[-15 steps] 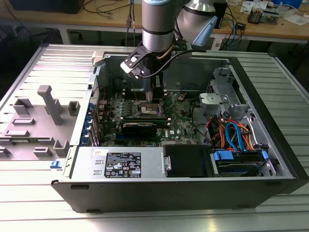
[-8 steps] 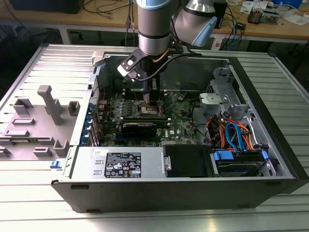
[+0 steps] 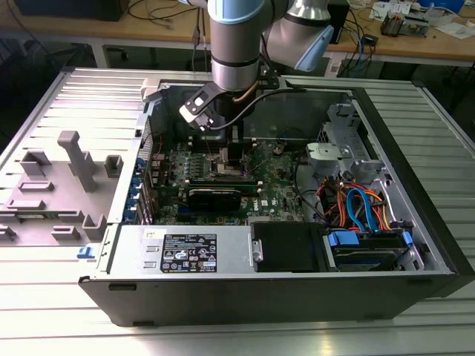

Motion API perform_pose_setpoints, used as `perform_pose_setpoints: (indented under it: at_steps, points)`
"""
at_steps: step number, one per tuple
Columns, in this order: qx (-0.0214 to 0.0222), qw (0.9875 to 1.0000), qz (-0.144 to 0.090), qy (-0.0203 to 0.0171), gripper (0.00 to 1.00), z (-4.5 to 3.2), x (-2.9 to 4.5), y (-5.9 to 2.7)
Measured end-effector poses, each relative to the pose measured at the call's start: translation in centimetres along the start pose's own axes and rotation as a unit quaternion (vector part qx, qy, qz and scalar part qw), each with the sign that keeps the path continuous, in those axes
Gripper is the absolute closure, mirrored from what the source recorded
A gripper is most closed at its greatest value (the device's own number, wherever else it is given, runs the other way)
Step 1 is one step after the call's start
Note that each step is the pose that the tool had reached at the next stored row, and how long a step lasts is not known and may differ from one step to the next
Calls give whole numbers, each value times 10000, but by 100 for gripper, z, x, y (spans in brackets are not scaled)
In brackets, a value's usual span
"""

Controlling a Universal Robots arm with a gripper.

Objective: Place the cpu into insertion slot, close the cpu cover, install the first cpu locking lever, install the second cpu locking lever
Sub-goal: 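Place the cpu into insertion slot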

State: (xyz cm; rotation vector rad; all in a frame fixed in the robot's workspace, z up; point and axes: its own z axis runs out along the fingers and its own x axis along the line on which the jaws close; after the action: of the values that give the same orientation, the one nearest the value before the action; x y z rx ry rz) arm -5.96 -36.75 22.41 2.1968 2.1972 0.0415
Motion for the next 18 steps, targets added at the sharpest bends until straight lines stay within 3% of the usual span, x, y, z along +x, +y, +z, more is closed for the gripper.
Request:
perform_pose_setpoints:
  at_steps: [18]
  points:
    - [0, 10000, 25, -9, 45, -23, 2, -11]
